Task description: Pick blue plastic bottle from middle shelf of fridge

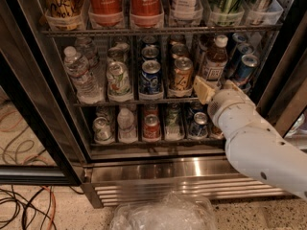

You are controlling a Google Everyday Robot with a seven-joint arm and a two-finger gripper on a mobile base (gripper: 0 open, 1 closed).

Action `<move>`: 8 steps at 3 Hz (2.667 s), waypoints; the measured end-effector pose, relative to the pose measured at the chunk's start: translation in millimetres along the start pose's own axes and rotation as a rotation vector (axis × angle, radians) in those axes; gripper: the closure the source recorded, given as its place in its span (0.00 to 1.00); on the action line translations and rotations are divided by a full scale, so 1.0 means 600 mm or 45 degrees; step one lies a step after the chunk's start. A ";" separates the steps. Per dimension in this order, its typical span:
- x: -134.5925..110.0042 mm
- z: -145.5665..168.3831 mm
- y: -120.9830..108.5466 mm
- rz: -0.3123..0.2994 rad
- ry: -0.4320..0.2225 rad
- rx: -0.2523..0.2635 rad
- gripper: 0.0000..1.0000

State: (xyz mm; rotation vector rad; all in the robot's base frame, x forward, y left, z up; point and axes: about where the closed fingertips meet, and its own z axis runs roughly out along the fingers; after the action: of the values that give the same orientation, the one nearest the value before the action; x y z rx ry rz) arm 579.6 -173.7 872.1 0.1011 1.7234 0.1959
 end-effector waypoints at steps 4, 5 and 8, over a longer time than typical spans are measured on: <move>0.023 0.041 -0.017 -0.160 -0.142 0.048 0.29; 0.024 0.058 -0.018 -0.167 -0.164 0.049 0.29; 0.012 0.100 -0.025 -0.234 -0.229 0.054 0.29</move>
Offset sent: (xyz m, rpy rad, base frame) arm 0.0137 -0.0029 -0.0257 -0.1267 -0.0865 -0.0267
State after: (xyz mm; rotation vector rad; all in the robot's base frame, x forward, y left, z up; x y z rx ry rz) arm 638.1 -182.8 853.1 -0.0086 1.5481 0.0135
